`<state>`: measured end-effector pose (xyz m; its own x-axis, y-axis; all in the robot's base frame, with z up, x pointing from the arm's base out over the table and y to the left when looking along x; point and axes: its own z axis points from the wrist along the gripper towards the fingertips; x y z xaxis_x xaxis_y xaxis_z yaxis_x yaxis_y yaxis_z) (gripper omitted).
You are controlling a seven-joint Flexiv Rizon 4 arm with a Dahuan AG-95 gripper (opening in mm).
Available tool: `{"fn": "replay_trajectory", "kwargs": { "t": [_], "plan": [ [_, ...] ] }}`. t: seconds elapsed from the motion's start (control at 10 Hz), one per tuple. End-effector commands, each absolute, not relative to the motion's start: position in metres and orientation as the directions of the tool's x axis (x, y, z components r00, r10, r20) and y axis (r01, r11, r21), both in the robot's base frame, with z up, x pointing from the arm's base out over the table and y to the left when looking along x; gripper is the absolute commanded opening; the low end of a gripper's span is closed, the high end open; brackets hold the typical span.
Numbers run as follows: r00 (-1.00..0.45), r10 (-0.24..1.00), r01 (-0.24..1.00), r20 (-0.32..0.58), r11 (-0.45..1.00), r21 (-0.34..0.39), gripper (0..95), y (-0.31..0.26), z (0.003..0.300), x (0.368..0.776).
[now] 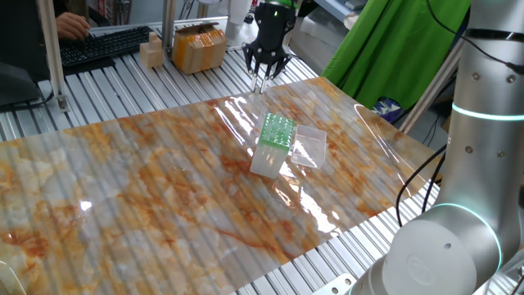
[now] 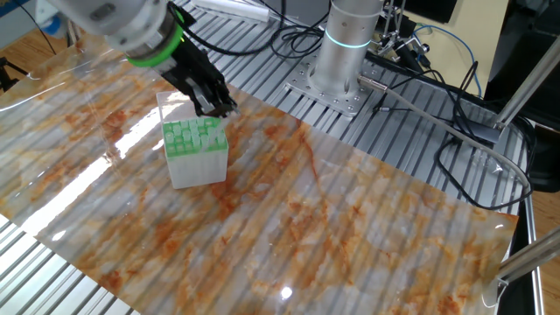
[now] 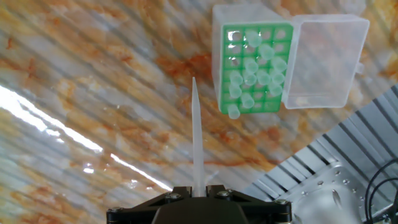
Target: Insert a large pipette tip into the holder for large pipette tips
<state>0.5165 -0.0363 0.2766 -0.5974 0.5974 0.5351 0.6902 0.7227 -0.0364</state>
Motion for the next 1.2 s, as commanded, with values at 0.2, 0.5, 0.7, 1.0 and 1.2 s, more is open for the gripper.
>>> {"fn": "replay_trajectory", "kwargs": {
  "t": [0.2, 0.5, 0.7, 1.0, 1.2],
  "plan": [
    [-0.592, 0.609, 0.700, 0.528, 0.713, -0.037, 0.0, -0.038, 0.278, 0.512],
    [-0.574, 0.622, 0.715, 0.533, 0.698, -0.045, 0.0, -0.043, 0.282, 0.515],
    [-0.569, 0.621, 0.718, 0.539, 0.695, -0.042, 0.0, -0.048, 0.283, 0.518],
    [-0.559, 0.618, 0.724, 0.552, 0.688, -0.038, 0.0, -0.057, 0.286, 0.523],
    [-0.553, 0.620, 0.727, 0.556, 0.685, -0.041, 0.0, -0.061, 0.288, 0.525]
  ]
}}
